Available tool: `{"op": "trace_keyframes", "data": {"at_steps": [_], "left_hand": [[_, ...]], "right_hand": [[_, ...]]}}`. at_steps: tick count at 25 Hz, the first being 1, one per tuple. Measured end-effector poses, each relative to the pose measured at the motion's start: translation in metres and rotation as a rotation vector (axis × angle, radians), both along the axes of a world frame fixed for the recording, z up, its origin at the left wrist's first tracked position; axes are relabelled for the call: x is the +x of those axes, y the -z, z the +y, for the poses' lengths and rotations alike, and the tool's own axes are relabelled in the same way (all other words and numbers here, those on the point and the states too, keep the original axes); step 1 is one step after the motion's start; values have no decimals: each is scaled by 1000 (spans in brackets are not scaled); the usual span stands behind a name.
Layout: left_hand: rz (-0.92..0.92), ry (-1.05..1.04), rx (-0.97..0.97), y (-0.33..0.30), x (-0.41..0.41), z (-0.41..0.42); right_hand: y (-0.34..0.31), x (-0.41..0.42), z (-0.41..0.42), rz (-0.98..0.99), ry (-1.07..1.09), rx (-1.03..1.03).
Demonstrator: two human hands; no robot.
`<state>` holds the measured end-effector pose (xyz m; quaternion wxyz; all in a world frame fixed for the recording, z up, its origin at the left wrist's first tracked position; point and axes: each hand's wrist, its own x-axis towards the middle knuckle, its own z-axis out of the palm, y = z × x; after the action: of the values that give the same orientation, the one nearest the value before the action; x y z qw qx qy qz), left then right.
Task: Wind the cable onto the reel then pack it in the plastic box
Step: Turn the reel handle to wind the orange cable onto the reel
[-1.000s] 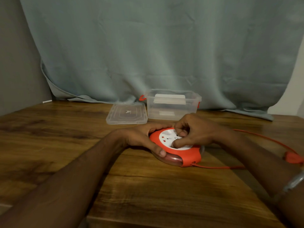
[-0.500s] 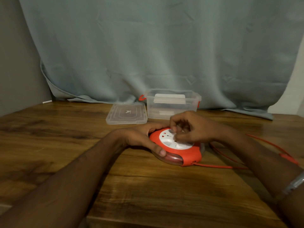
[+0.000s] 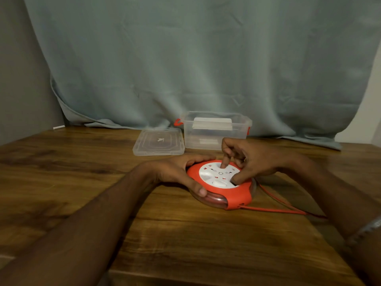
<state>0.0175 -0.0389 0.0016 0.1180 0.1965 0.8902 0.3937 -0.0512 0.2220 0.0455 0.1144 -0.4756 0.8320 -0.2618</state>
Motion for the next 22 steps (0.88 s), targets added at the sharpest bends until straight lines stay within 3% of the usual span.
{"op": "trace_keyframes", "data": {"at_steps": [6, 16, 22], "left_hand": [[12, 0, 5, 1, -2, 0], [48, 35, 68, 0, -2, 3], [36, 43, 79, 1, -2, 3]], "right_hand": [[3, 12, -8, 165, 96, 33], [10, 21, -28, 366, 81, 66], [-7, 25, -15, 263, 13, -12]]}}
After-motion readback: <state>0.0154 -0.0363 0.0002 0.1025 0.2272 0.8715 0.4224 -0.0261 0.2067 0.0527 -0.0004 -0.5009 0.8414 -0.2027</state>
